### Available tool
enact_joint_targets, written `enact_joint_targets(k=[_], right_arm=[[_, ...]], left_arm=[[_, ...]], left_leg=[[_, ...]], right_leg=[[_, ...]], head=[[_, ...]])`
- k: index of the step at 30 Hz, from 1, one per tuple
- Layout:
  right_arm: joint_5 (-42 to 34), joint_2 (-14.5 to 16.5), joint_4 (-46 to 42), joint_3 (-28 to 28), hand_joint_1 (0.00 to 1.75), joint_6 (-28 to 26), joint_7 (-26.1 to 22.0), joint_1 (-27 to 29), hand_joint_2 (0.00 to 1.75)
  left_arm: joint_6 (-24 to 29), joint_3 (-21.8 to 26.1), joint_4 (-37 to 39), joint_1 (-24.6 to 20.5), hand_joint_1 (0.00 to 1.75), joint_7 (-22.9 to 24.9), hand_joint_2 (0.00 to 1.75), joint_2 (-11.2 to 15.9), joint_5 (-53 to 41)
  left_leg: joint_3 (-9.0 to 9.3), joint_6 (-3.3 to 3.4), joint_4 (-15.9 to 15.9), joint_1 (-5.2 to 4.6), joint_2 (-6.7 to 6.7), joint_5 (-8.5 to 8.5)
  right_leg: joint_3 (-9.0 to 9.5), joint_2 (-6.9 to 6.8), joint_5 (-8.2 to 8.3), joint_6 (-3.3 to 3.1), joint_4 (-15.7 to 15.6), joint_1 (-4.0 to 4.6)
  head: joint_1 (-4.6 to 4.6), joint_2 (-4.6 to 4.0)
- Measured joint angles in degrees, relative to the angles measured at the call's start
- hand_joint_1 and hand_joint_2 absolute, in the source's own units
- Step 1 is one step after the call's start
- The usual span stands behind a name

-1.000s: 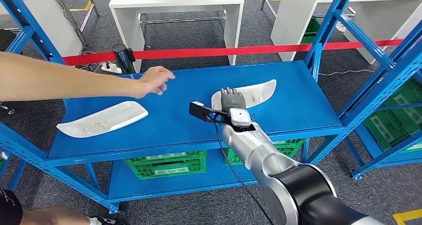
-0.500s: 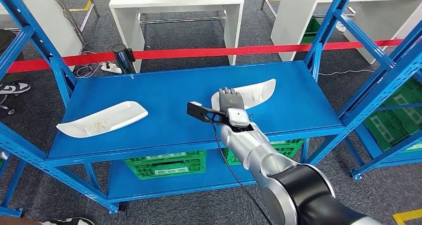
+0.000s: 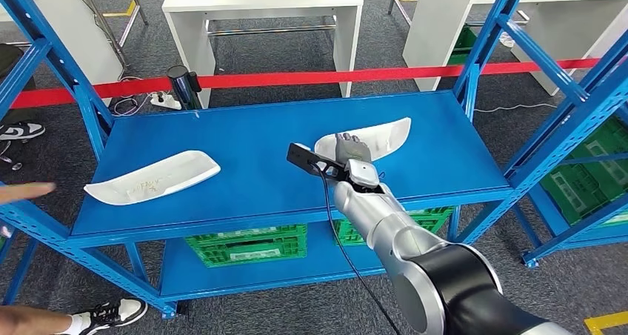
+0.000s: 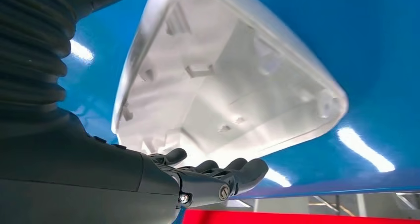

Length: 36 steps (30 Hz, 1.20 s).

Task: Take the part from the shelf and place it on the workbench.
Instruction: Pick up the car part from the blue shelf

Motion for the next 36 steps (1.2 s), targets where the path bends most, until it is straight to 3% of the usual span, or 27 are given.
enact_joint_targets(k=[31,34,36], right_arm=[[1.0,-0.6,0.0,-0.3,0.0,-0.3,0.4,0.0,1.75],[1.1,-0.8,0.0,-0.3,0.24,-0.3,0.4,0.0,1.75],[1.0,-0.9,0.0,-0.3,0.84,-0.4,0.3,0.1,1.75]], left_arm=[[0.0,0.0,0.0,0.0,0.0,-0.5,0.0,-0.2,-0.3],[0.0,0.0,0.0,0.0,0.0,-0.5,0.0,-0.2,-0.5],[0.0,0.0,0.0,0.0,0.0,-0.5,0.0,-0.2,-0.5]], left_leg=[[0.0,0.0,0.0,0.0,0.01,0.0],[0.0,0.0,0.0,0.0,0.01,0.0],[0.0,0.0,0.0,0.0,0.01,0.0]], right_leg=[[-0.02,0.0,0.0,0.0,0.0,0.0],[-0.02,0.0,0.0,0.0,0.0,0.0],[-0.02,0.01,0.0,0.0,0.0,0.0]], head=[[0.0,0.0],[0.0,0.0],[0.0,0.0]])
